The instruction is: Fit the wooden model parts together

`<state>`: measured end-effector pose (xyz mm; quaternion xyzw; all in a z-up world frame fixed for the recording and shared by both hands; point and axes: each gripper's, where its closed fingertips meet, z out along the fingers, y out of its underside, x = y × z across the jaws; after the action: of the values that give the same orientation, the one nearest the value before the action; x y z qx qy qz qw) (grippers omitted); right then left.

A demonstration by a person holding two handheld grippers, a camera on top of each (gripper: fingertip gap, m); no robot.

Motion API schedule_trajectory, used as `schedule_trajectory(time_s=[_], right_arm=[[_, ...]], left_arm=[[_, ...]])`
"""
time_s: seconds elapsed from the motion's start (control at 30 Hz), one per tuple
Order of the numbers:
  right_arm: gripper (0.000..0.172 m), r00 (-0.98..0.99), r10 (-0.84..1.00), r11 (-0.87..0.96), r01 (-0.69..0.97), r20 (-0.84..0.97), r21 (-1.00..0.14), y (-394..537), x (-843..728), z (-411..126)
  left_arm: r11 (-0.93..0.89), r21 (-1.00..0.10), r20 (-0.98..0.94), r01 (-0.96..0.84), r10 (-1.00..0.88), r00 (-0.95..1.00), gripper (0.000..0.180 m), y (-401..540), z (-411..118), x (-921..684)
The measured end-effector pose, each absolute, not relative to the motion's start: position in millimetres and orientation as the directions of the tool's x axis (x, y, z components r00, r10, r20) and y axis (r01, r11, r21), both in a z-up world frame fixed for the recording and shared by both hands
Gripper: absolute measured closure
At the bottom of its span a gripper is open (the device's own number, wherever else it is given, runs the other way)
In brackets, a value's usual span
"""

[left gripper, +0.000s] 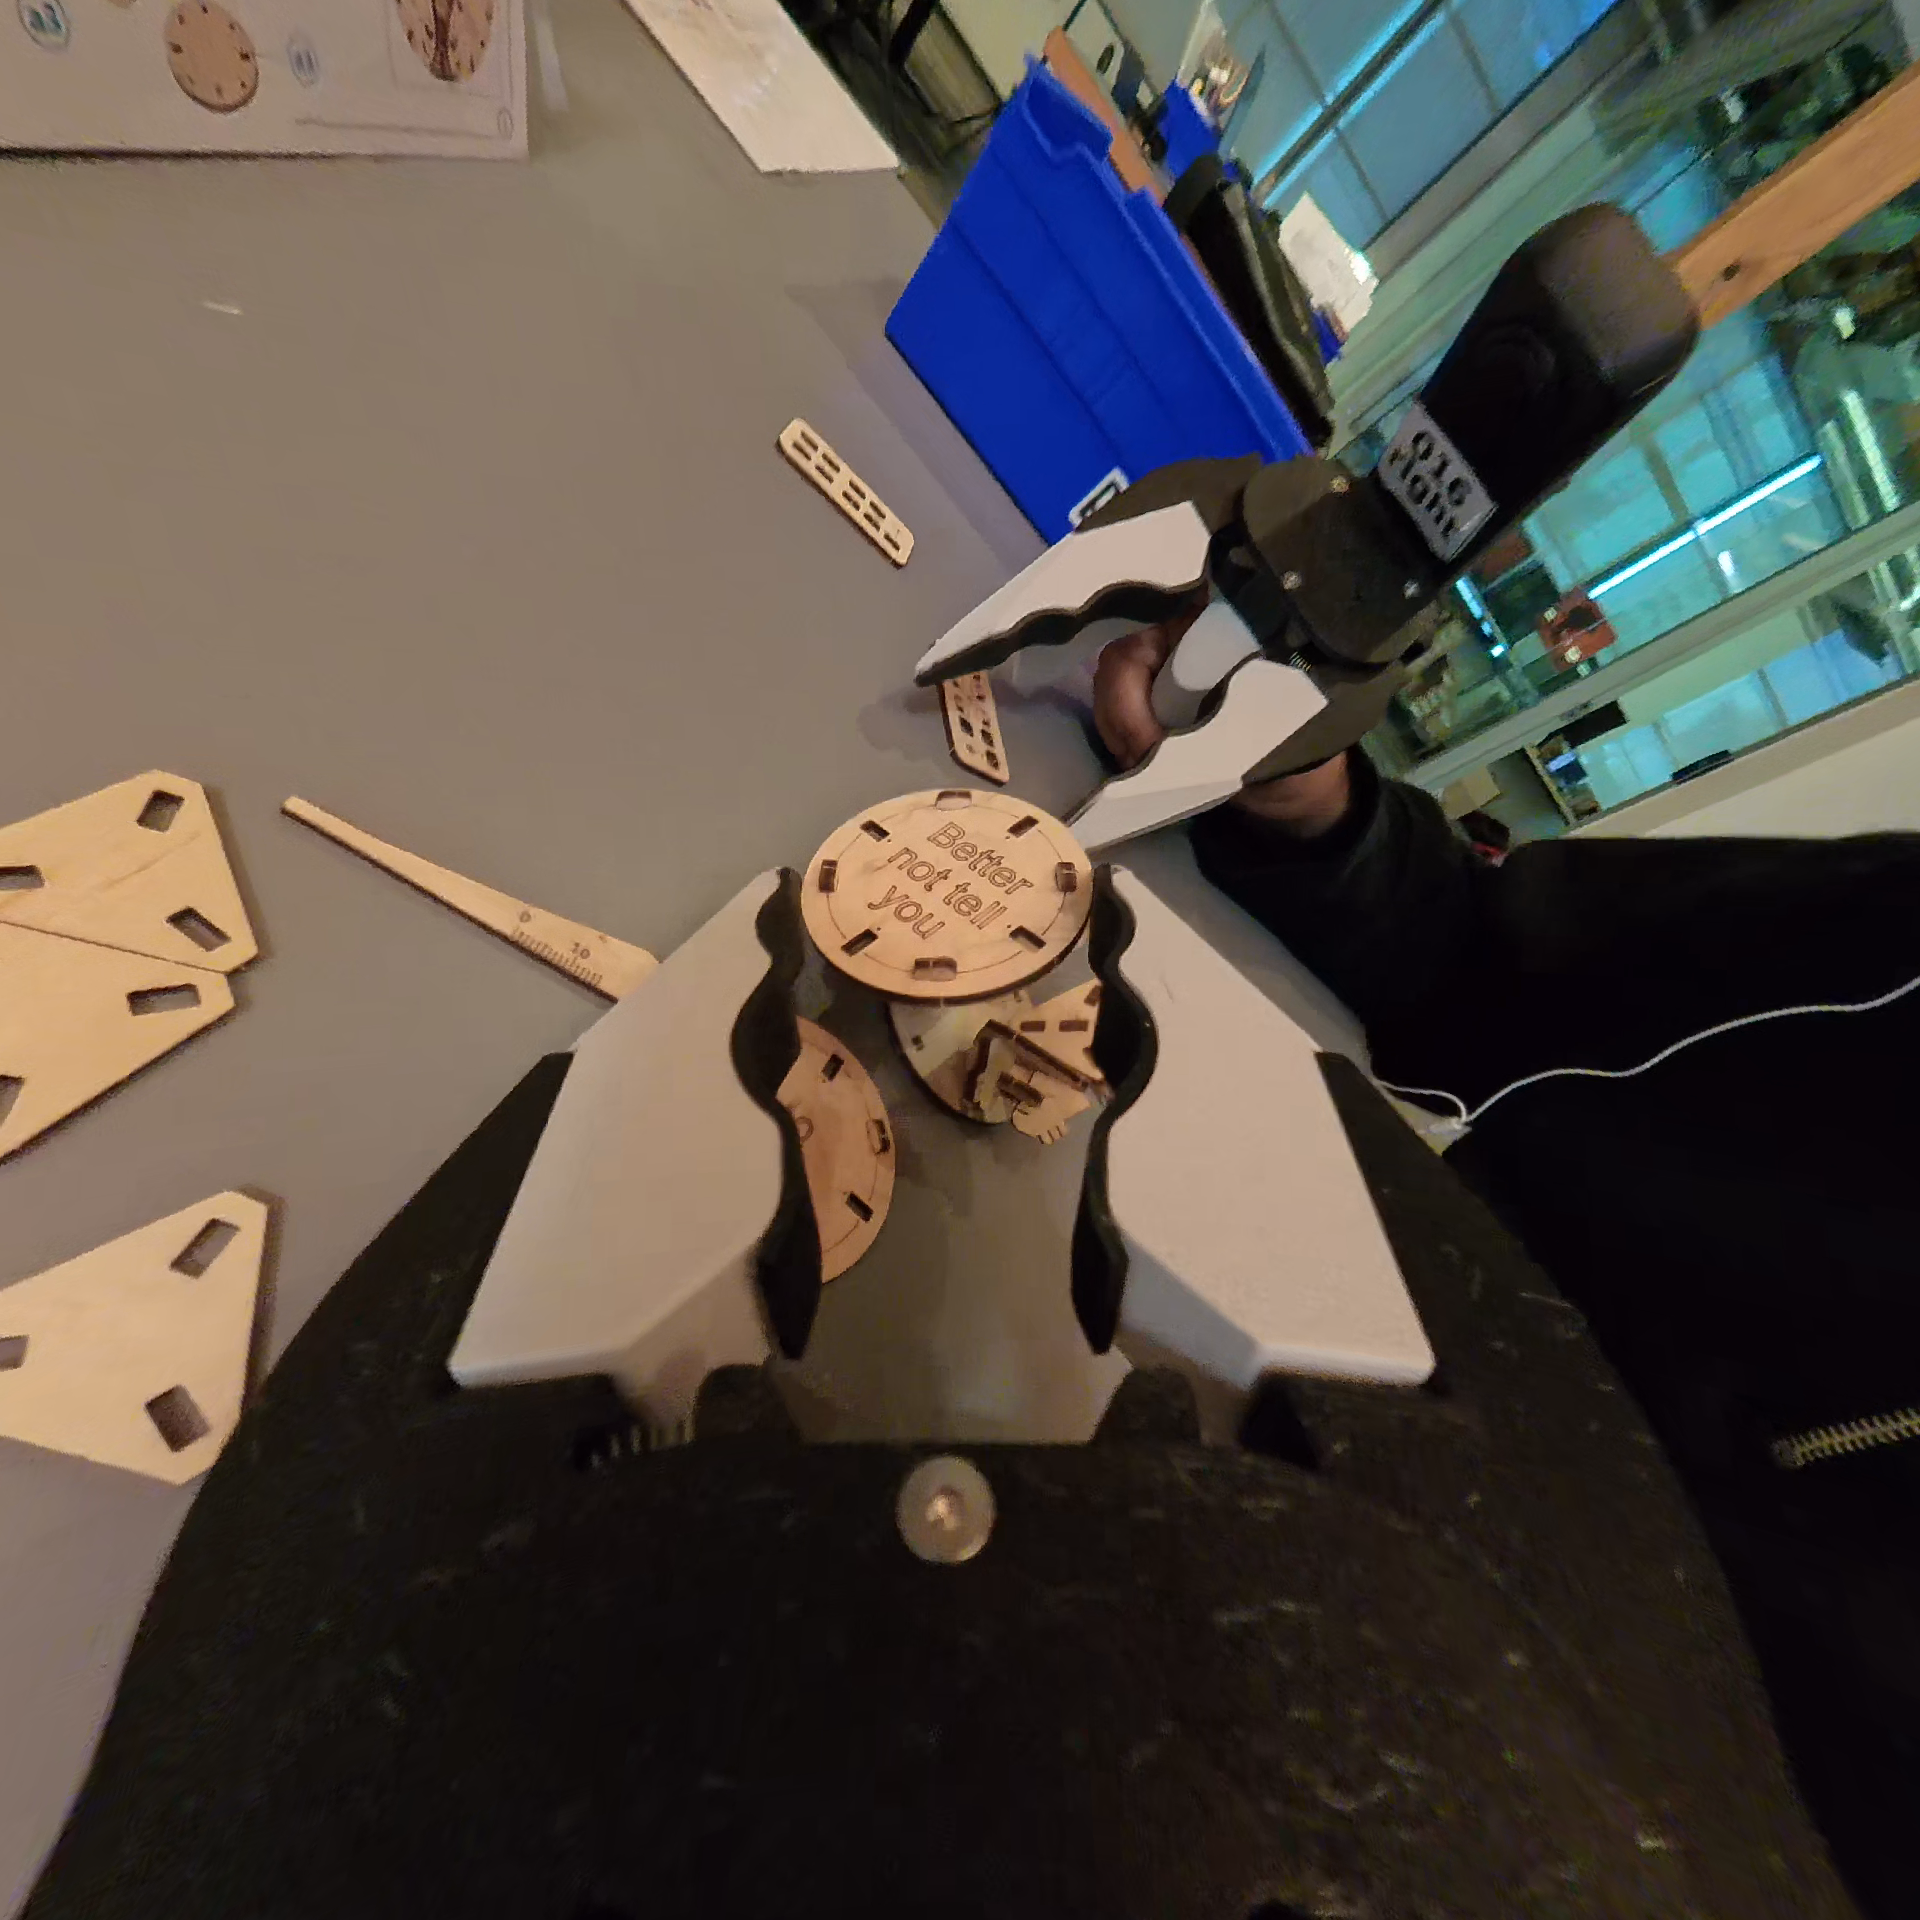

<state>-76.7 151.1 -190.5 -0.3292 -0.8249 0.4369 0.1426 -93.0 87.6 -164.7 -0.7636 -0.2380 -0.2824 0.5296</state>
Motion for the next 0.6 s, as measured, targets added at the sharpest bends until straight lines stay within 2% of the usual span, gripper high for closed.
schedule_trajectory(time_s=[0.2,0.4,0.6], right_arm=[[0.114,-0.732,0.679,0.358,0.384,-0.045,-0.851,152.2,-80.3,-180.0],[0.107,-0.783,0.612,0.181,0.279,-0.114,-0.943,135.6,-72.8,-143.4],[0.094,-0.808,0.582,0.21,0.258,-0.091,-0.943,108.0,-65.3,-144.4]], left_arm=[[-0.276,-0.721,0.651,0.636,0.048,0.758,0.127,83.8,-151.0,-96.4],[-0.256,-0.758,0.604,0.6,0.068,0.794,0.127,80.7,-145.4,-101.0],[-0.24,-0.767,0.594,0.595,0.083,0.8,0.127,78.6,-145.0,-106.3]])
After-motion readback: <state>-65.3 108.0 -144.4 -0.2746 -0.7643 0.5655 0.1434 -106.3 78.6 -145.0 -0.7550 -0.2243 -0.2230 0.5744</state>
